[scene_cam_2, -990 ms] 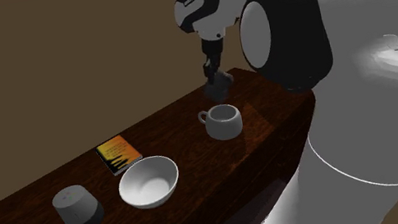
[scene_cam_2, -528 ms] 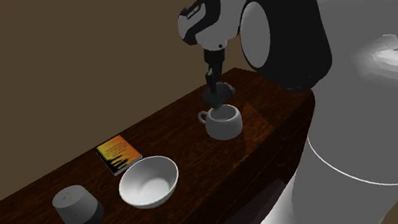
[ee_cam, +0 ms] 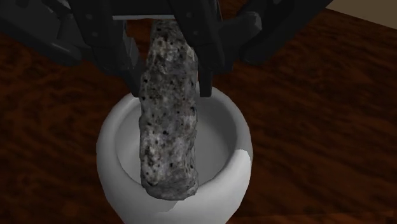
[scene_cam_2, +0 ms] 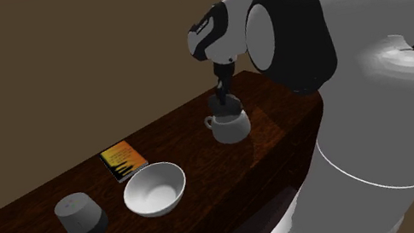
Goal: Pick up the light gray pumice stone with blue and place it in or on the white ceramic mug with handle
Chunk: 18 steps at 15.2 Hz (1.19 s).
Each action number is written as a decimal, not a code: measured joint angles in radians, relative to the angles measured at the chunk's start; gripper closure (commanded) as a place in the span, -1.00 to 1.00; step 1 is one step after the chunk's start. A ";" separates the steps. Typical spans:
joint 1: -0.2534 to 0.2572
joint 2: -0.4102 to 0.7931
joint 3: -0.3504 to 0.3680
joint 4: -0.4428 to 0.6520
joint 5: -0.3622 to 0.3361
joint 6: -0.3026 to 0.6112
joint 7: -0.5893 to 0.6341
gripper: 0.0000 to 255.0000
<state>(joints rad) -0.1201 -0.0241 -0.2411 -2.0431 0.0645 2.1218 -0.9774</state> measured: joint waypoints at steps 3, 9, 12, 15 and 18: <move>0.000 0.004 -0.001 -0.012 0.003 0.022 -0.003 1.00; 0.001 0.005 0.000 -0.018 0.002 0.022 -0.002 -1.00; 0.002 0.007 0.000 -0.021 0.002 0.022 -0.002 -1.00; 0.001 0.004 0.000 -0.012 0.001 0.009 -0.002 -1.00; 0.000 -0.026 -0.001 0.036 -0.010 -0.066 0.005 -1.00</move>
<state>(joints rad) -0.1202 -0.0503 -0.2419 -2.0076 0.0549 2.0554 -0.9724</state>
